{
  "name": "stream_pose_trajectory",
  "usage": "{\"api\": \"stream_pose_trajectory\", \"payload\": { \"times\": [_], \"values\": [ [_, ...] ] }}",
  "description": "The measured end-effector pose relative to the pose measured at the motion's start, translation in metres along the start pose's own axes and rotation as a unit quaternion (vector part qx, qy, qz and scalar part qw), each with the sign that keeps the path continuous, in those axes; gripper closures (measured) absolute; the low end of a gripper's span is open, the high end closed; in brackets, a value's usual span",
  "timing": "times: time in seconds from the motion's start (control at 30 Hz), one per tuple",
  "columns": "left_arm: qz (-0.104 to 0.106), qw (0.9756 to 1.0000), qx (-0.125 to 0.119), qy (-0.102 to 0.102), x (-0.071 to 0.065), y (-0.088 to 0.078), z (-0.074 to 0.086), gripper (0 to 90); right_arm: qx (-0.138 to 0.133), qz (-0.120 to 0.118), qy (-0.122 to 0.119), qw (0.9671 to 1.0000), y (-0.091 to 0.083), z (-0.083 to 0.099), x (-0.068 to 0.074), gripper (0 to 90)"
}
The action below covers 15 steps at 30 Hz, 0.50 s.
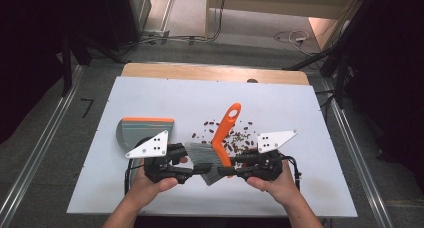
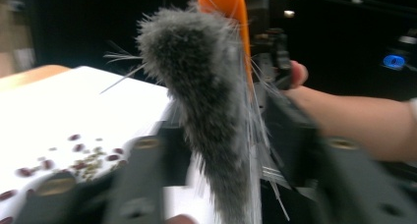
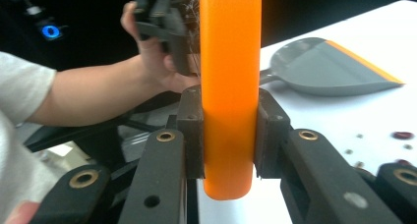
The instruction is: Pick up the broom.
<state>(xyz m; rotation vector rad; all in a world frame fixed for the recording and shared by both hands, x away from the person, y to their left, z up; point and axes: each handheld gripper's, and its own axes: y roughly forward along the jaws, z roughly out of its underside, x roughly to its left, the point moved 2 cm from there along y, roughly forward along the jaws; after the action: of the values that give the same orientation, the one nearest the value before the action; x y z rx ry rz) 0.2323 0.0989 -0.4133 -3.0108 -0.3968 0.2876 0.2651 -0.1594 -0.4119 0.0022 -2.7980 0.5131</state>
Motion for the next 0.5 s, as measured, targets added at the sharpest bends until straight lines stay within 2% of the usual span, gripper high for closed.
{"api": "stream_pose_trajectory", "payload": {
  "times": [0.03,0.13,0.17,0.2,0.23,0.27,0.3,0.33,0.37,0.47,0.5],
  "values": [
    [-0.011,0.9999,-0.001,0.001,0.001,-0.002,0.001,46.1,0.000,0.000,0.000,1.0000,0.000,0.000,0.000,68.3],
    [-0.037,0.9993,-0.003,-0.005,0.004,-0.006,0.002,28.6,0.000,0.021,0.008,0.9997,-0.005,0.000,-0.003,68.3],
    [-0.047,0.9989,0.000,-0.006,0.005,-0.007,0.002,19.9,0.000,0.039,0.021,0.9990,-0.008,0.000,-0.006,68.3],
    [-0.053,0.9985,0.002,-0.008,0.006,-0.007,0.003,19.9,0.000,0.039,0.021,0.9990,-0.008,0.000,-0.006,68.3],
    [-0.058,0.9982,0.005,-0.010,0.007,-0.008,0.004,13.6,0.002,0.059,0.023,0.9980,-0.011,0.000,-0.007,68.3],
    [-0.059,0.9982,0.007,-0.011,0.007,-0.009,0.004,13.6,0.002,0.059,0.023,0.9980,-0.011,0.000,-0.007,68.3],
    [-0.061,0.9980,0.010,-0.010,0.007,-0.010,0.006,8.0,0.006,0.077,0.024,0.9967,-0.013,0.000,-0.009,68.4],
    [-0.064,0.9978,0.013,-0.009,0.008,-0.010,0.006,8.0,0.006,0.077,0.024,0.9967,-0.013,0.000,-0.009,68.4],
    [-0.069,0.9974,0.017,-0.010,0.008,-0.011,0.007,1.0,0.008,0.087,0.035,0.9955,-0.015,0.000,-0.011,68.4],
    [-0.081,0.9965,0.019,-0.007,0.010,-0.015,0.010,0.0,0.000,0.095,0.049,0.9943,-0.018,0.001,-0.013,68.4],
    [-0.082,0.9964,0.019,-0.007,0.010,-0.017,0.010,0.0,0.001,0.114,0.050,0.9922,-0.021,0.002,-0.015,68.4]
  ]
}}
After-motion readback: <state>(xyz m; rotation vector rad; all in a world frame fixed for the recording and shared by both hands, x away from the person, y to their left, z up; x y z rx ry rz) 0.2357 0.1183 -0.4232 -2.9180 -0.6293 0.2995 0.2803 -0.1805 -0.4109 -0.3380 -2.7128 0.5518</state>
